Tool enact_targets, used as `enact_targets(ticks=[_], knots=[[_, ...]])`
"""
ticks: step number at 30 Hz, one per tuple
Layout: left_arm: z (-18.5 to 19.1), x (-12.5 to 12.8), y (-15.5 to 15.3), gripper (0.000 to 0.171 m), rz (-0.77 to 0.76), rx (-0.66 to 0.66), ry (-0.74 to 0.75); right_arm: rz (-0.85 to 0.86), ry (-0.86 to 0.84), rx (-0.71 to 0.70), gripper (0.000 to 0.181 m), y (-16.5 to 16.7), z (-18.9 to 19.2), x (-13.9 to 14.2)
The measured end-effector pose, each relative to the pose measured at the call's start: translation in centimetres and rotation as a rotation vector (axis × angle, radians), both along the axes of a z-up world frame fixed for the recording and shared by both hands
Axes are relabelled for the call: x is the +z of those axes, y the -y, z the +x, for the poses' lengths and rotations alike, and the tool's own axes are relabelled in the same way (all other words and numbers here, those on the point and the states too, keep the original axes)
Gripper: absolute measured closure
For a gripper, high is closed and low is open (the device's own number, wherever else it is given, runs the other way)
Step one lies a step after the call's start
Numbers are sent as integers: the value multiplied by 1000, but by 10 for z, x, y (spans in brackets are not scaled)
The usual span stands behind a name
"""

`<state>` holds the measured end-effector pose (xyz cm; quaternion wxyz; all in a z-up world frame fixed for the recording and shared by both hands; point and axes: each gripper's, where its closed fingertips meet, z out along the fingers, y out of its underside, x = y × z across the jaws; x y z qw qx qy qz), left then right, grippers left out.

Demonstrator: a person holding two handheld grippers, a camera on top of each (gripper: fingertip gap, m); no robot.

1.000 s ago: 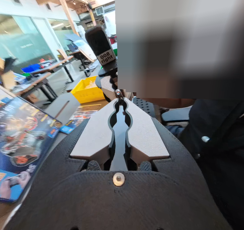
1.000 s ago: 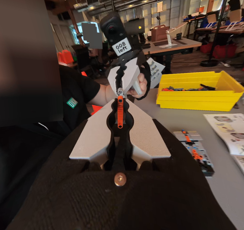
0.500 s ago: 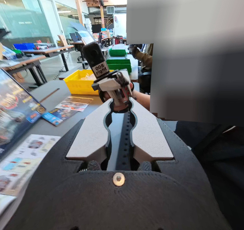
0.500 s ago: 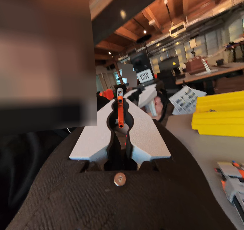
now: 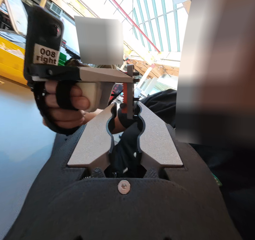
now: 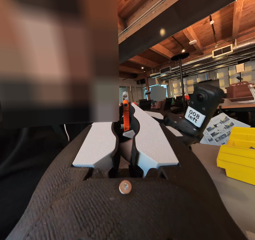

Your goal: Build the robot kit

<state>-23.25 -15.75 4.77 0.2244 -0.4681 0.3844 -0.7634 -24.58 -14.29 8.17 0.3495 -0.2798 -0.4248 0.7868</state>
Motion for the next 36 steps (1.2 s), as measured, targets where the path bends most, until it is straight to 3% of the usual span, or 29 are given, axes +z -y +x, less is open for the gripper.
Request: enact_targets(ticks=[1,4,7,13,15,19,22,26,31,33,36], knots=[[-2,-3,0,149,-5,-3,-4,20,4,-7,176,-2,-4,-3],[-12,-12,-1,153,-6,24,-1,40,32,24,176,-3,-17,-11],[-24,-19,-14,154,-19,142,-6,-3,80,7,174,-16,-31,-18],[-63,-43,-65,154,164,727,-207,22,253,-318,152,-62,-54,-34],[-78,-48,-77,154,258,908,-283,9,301,-350,151,-63,-59,-29],[-95,-52,-87,154,419,1137,-401,-69,465,-539,155,-84,-75,-35],[-104,-56,-92,154,502,1265,-475,-126,500,-569,154,-83,-84,-35],[-113,-67,-95,154,584,1390,-578,-154,558,-622,155,-78,-97,-48],[-126,-83,-95,154,727,1520,-738,-151,632,-614,173,-83,-108,-76],[-127,-90,-93,154,747,1526,-759,-145,649,-593,175,-86,-110,-85],[-123,-102,-89,154,652,1438,-714,-138,675,-542,175,-86,-113,-97]])
